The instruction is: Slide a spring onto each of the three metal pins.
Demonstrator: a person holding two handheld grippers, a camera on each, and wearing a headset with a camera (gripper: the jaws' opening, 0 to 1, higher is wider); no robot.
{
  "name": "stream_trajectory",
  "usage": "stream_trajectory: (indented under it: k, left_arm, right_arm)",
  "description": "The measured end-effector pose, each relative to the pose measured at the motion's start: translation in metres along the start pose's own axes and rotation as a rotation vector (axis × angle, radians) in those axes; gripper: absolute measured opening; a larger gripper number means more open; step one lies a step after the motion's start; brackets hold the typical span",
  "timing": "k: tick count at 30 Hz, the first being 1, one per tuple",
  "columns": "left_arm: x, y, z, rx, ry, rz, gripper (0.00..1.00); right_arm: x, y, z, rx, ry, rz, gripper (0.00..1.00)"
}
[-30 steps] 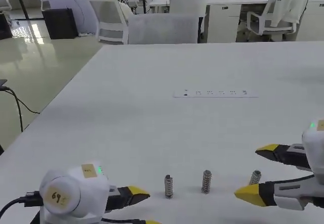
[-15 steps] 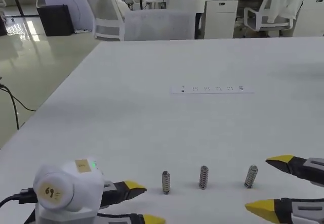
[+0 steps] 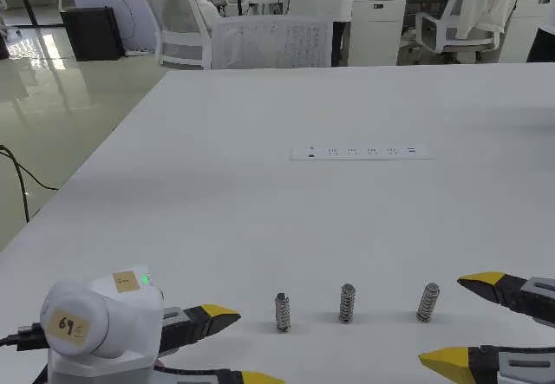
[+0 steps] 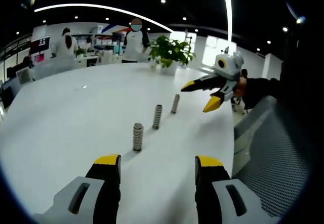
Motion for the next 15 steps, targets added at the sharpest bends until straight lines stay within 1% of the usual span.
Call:
stream_trajectory:
  k: [1, 3, 5, 8, 11, 15]
  left_arm:
    - [-0.001, 0.001, 0.0, -0.007, 0.004, 0.008, 0.59]
    - [-0.003, 0.003, 0.001, -0.008, 0.0, 0.027, 0.61]
    - [-0.005, 0.002, 0.001, -0.005, 0.003, 0.022, 0.63]
    - [-0.008, 0.001, 0.001, 0.012, 0.006, 0.027, 0.7]
    - [-0.013, -0.002, 0.001, 0.023, 0.007, 0.027, 0.72]
    - [-0.017, -0.003, 0.008, 0.038, -0.011, 0.027, 0.77]
  right_arm:
    - [0.0, 0.0, 0.0, 0.003, 0.002, 0.0, 0.67]
    - [0.001, 0.0, 0.0, 0.004, 0.001, 0.0, 0.68]
    - [0.001, 0.0, 0.0, 0.004, 0.005, 0.0, 0.69]
    - [0.001, 0.0, 0.0, 0.001, 0.006, 0.001, 0.69]
    - [0.001, 0.0, 0.001, -0.001, 0.006, 0.002, 0.7]
    - [0.002, -0.001, -0.001, -0.003, 0.009, 0.004, 0.7]
Point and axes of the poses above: the centre of the closed fingertips' face, and the gripper's own axes: x roughly forward along the fingers, z roughly to its right, y roughly out of its top, the point moved 4 cm from there along -x, roughly backward along the fingers, and after that the axes turned 14 degrees about -x, right-handed, at the moved point
